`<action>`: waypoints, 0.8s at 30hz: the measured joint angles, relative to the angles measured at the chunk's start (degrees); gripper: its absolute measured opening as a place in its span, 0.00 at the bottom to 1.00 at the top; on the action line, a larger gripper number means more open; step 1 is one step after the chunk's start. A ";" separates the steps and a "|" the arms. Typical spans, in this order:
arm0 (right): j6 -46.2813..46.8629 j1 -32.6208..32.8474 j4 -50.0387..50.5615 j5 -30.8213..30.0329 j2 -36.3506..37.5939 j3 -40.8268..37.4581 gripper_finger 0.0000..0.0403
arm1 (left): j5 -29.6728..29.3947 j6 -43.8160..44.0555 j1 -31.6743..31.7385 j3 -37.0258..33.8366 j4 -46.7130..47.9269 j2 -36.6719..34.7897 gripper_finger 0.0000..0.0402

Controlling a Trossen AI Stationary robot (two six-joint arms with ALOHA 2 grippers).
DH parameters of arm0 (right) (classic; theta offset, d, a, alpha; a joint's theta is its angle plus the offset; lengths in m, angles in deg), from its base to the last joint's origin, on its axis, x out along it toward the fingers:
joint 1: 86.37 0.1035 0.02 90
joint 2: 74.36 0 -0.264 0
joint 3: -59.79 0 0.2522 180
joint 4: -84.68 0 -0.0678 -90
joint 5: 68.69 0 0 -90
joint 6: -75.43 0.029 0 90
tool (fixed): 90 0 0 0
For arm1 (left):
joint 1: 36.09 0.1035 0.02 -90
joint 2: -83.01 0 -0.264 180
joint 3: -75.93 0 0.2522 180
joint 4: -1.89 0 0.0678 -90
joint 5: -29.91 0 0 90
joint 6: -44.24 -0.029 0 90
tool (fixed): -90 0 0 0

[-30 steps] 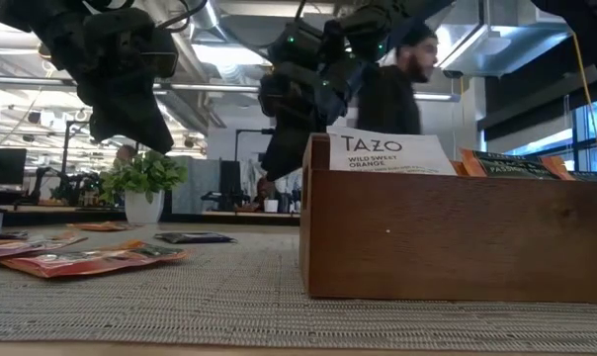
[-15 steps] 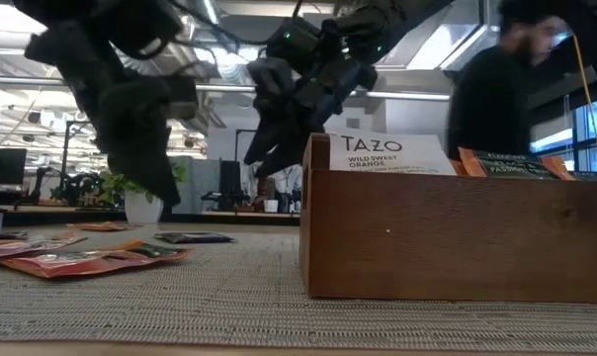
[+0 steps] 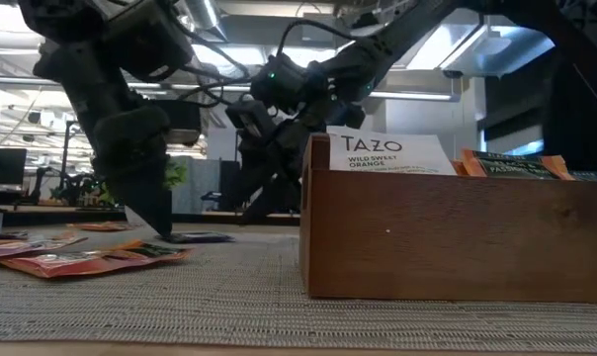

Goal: Pick & Place Tea
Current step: Put the right black tea bag into the right compartment of the wooden organizer

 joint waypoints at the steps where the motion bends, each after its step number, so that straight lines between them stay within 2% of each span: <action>1: 0.03 0.15 -0.21 -0.07 0.02 0.01 0.30 | 0.08 0.00 0.00 0.00 -0.37 0.59 0.01; 15: 4.23 1.28 -1.02 -0.93 -1.28 0.10 0.30 | 0.19 -0.04 -0.01 0.17 -1.42 2.72 0.01; 24: 1.64 1.52 -1.59 -0.16 -1.90 0.04 0.30 | 0.02 -0.04 -0.02 0.04 -1.91 2.80 0.01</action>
